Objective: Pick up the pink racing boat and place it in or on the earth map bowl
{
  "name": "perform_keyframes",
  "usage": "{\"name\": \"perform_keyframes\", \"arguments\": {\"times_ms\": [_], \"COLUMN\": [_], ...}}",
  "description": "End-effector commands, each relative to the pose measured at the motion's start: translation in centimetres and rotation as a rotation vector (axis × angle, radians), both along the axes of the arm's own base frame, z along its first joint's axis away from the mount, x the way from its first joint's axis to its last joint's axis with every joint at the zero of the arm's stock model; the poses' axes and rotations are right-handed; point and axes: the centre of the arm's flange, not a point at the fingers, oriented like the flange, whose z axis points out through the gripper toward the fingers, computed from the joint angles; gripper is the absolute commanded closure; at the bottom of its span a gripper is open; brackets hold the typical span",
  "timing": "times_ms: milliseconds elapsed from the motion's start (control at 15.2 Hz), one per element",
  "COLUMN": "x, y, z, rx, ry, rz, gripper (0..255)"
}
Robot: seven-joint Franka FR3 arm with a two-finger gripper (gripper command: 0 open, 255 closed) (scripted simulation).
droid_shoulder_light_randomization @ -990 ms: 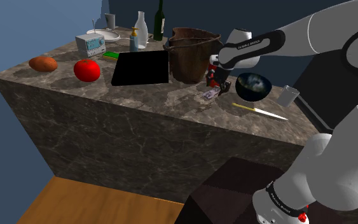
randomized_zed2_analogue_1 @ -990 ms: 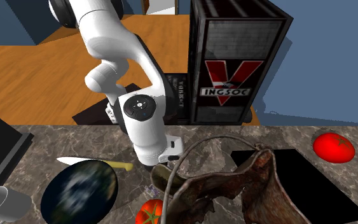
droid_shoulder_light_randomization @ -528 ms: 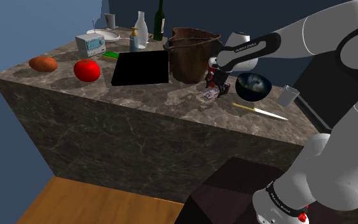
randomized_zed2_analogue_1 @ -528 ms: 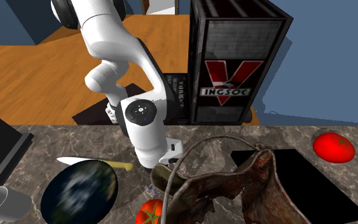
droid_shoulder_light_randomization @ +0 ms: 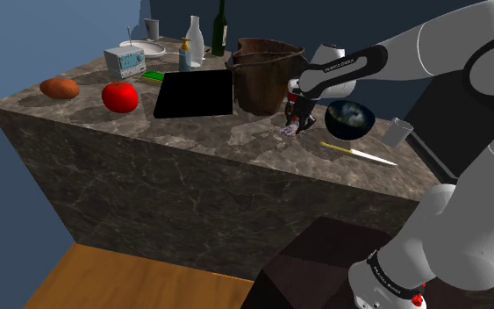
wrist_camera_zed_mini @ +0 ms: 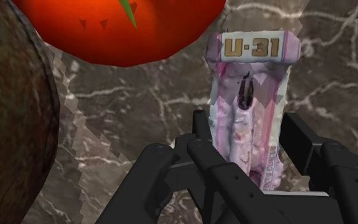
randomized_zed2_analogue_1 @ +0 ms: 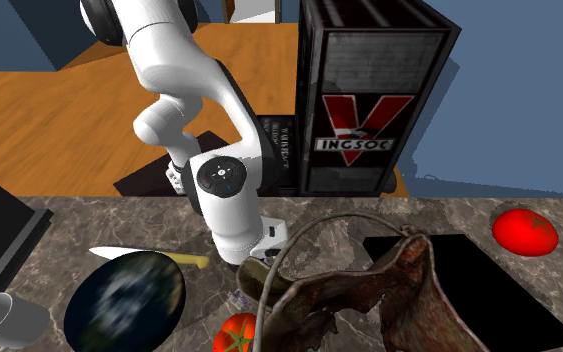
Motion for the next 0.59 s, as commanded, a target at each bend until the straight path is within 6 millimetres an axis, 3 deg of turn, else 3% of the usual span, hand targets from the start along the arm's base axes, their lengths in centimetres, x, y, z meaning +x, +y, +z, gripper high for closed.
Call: {"name": "perform_keyframes", "arguments": {"times_ms": [0, 198, 528], "x": [0.0, 0.0, 0.0], "y": [0.0, 0.0, 0.0], "z": [0.0, 0.0, 2.6], "rx": [0.000, 0.000, 0.000], "ry": [0.000, 0.000, 0.000], "rz": [0.000, 0.000, 0.000], "gripper": [255, 255, 255]}}
